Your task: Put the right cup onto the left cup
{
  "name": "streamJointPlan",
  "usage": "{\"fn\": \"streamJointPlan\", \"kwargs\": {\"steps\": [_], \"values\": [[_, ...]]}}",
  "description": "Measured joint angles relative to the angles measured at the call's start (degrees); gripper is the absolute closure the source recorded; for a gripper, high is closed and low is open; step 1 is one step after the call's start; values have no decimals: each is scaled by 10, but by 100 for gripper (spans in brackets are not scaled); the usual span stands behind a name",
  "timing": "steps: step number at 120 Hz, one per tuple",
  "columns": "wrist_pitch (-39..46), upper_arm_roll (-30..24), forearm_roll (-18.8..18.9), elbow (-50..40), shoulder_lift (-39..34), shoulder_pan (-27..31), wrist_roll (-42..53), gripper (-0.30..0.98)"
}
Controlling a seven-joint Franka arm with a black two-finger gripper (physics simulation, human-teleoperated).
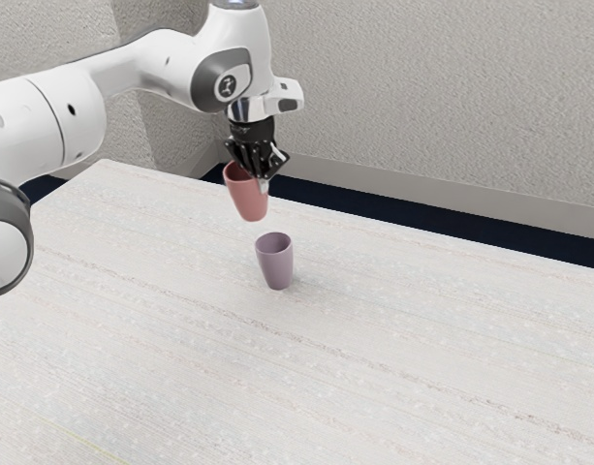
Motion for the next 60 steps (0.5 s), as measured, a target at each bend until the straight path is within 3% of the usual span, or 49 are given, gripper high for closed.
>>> {"fn": "streamJointPlan", "kwargs": {"steps": [60], "values": [[-9,-3,0,54,65,0,76,78]]}}
